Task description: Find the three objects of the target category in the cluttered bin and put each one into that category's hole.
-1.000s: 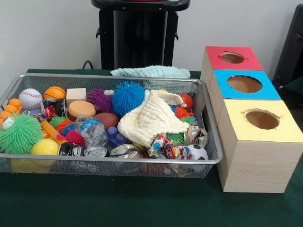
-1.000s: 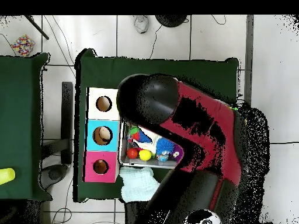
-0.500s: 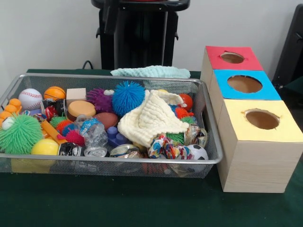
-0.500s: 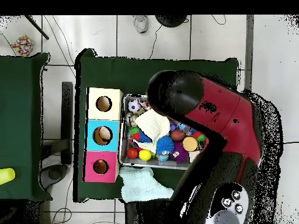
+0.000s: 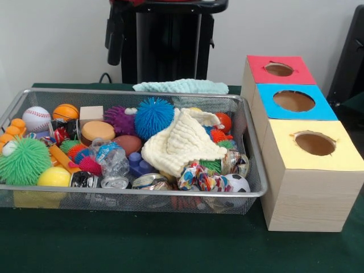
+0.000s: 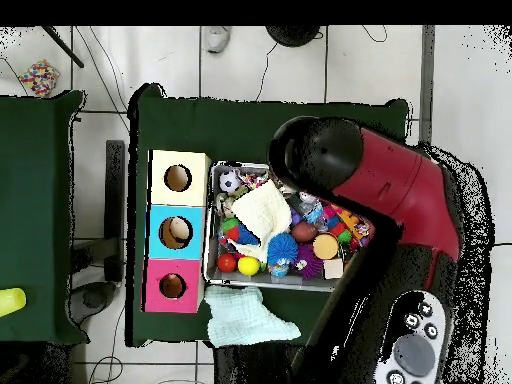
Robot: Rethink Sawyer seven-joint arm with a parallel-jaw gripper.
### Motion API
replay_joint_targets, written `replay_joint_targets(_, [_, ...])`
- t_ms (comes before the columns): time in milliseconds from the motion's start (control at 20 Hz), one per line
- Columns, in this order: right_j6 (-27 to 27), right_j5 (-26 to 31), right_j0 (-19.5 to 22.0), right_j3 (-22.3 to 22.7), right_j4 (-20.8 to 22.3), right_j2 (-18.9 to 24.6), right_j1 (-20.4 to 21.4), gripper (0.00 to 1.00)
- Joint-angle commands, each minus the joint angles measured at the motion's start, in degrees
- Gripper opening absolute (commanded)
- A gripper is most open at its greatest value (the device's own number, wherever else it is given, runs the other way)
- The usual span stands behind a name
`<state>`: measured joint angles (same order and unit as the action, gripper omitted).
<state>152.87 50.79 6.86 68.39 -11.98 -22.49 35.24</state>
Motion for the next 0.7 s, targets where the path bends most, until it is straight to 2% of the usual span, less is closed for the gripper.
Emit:
replay_joint_targets(50, [-13.96,0.02,3.95,-3.4,4.94,10.3,-4.1,1.0])
replay_joint_targets(200, [-16.1,-2.67,5.23,-1.21,6.82,11.81,-2.94,1.0])
replay_joint_targets(300, [-15.24,-2.98,4.96,0.33,7.82,12.12,-1.6,1.0])
replay_joint_targets(400, [-16.4,-2.32,5.84,2.94,7.27,14.16,0.71,1.0])
replay_joint_targets(550, [-16.65,0.16,5.33,4.75,8.81,13.46,4.42,1.0])
replay_joint_targets(700, [-18.92,2.53,6.5,7.63,9.45,14.05,8.65,1.0])
